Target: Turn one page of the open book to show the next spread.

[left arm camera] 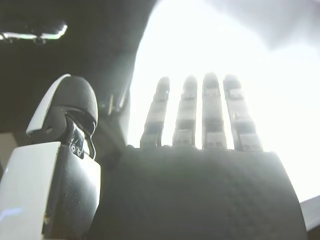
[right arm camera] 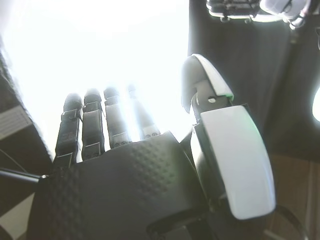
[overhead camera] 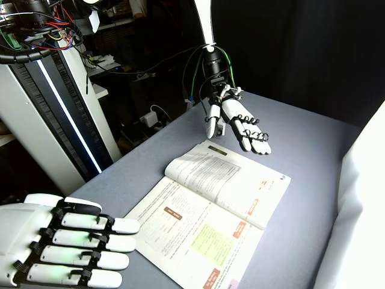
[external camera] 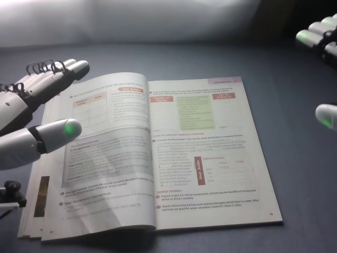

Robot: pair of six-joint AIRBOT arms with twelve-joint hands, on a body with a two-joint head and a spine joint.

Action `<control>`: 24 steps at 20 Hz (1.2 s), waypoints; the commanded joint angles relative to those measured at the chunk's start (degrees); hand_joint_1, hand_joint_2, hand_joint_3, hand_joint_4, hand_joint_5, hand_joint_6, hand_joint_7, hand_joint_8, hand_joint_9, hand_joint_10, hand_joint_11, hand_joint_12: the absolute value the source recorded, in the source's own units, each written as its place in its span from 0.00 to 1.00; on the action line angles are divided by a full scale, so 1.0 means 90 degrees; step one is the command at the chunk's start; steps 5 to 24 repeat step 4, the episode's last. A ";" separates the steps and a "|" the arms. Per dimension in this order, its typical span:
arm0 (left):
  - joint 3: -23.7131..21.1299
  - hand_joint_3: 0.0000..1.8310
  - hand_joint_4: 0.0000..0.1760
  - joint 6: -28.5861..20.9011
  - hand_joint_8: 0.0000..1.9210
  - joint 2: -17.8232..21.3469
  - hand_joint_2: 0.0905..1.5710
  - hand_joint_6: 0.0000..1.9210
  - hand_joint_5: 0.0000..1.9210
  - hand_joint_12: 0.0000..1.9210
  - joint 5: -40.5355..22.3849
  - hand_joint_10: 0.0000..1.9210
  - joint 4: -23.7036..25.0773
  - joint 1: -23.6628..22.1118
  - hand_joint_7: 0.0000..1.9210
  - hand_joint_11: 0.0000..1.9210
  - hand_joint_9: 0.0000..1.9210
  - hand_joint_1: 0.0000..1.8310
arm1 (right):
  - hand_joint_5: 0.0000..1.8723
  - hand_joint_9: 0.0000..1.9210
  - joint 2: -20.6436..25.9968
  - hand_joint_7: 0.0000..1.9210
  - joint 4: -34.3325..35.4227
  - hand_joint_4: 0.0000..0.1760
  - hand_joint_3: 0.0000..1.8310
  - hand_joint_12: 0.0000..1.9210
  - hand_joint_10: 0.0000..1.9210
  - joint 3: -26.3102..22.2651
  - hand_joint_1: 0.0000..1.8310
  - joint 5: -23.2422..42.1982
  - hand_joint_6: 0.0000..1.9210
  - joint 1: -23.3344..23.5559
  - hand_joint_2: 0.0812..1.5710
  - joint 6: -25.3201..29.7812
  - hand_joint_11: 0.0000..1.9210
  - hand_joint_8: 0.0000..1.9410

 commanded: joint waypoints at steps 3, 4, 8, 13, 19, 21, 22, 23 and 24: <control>-0.0073 0.00 0.54 0.0070 0.00 -0.0016 0.89 0.00 0.00 0.00 -0.1154 0.00 -0.0358 0.0116 0.00 0.00 0.00 0.10 | 0.00 0.00 0.0039 0.00 0.0180 0.27 0.00 0.00 0.00 -0.0043 0.03 0.1563 0.00 -0.0045 0.85 0.0009 0.00 0.00; -0.0120 0.00 0.47 0.0096 0.00 -0.0032 0.90 0.00 0.00 0.00 -0.1326 0.00 -0.0473 0.0178 0.00 0.00 0.00 0.14 | 0.00 0.00 0.0045 0.00 0.0215 0.10 0.00 0.00 0.00 -0.0071 0.03 0.1786 0.00 -0.0087 0.86 0.0009 0.00 0.00; -0.0120 0.00 0.47 0.0096 0.00 -0.0032 0.90 0.00 0.00 0.00 -0.1326 0.00 -0.0473 0.0178 0.00 0.00 0.00 0.14 | 0.00 0.00 0.0045 0.00 0.0215 0.10 0.00 0.00 0.00 -0.0071 0.03 0.1786 0.00 -0.0087 0.86 0.0009 0.00 0.00; -0.0120 0.00 0.47 0.0096 0.00 -0.0032 0.90 0.00 0.00 0.00 -0.1326 0.00 -0.0473 0.0178 0.00 0.00 0.00 0.14 | 0.00 0.00 0.0045 0.00 0.0215 0.10 0.00 0.00 0.00 -0.0071 0.03 0.1786 0.00 -0.0087 0.86 0.0009 0.00 0.00; -0.0120 0.00 0.47 0.0096 0.00 -0.0032 0.90 0.00 0.00 0.00 -0.1326 0.00 -0.0473 0.0178 0.00 0.00 0.00 0.14 | 0.00 0.00 0.0045 0.00 0.0215 0.10 0.00 0.00 0.00 -0.0071 0.03 0.1786 0.00 -0.0087 0.86 0.0009 0.00 0.00; -0.0120 0.00 0.47 0.0096 0.00 -0.0032 0.90 0.00 0.00 0.00 -0.1326 0.00 -0.0473 0.0178 0.00 0.00 0.00 0.14 | 0.00 0.00 0.0045 0.00 0.0215 0.10 0.00 0.00 0.00 -0.0071 0.03 0.1786 0.00 -0.0087 0.86 0.0009 0.00 0.00; -0.0120 0.00 0.47 0.0096 0.00 -0.0032 0.90 0.00 0.00 0.00 -0.1326 0.00 -0.0473 0.0178 0.00 0.00 0.00 0.14 | 0.00 0.00 0.0045 0.00 0.0215 0.10 0.00 0.00 0.00 -0.0071 0.03 0.1786 0.00 -0.0087 0.86 0.0009 0.00 0.00; -0.0120 0.00 0.47 0.0096 0.00 -0.0032 0.90 0.00 0.00 0.00 -0.1326 0.00 -0.0473 0.0178 0.00 0.00 0.00 0.14 | 0.00 0.00 0.0045 0.00 0.0215 0.10 0.00 0.00 0.00 -0.0071 0.03 0.1786 0.00 -0.0087 0.86 0.0009 0.00 0.00; -0.0120 0.00 0.47 0.0096 0.00 -0.0032 0.90 0.00 0.00 0.00 -0.1326 0.00 -0.0473 0.0178 0.00 0.00 0.00 0.14 | 0.00 0.00 0.0045 0.00 0.0215 0.10 0.00 0.00 0.00 -0.0071 0.03 0.1786 0.00 -0.0087 0.86 0.0009 0.00 0.00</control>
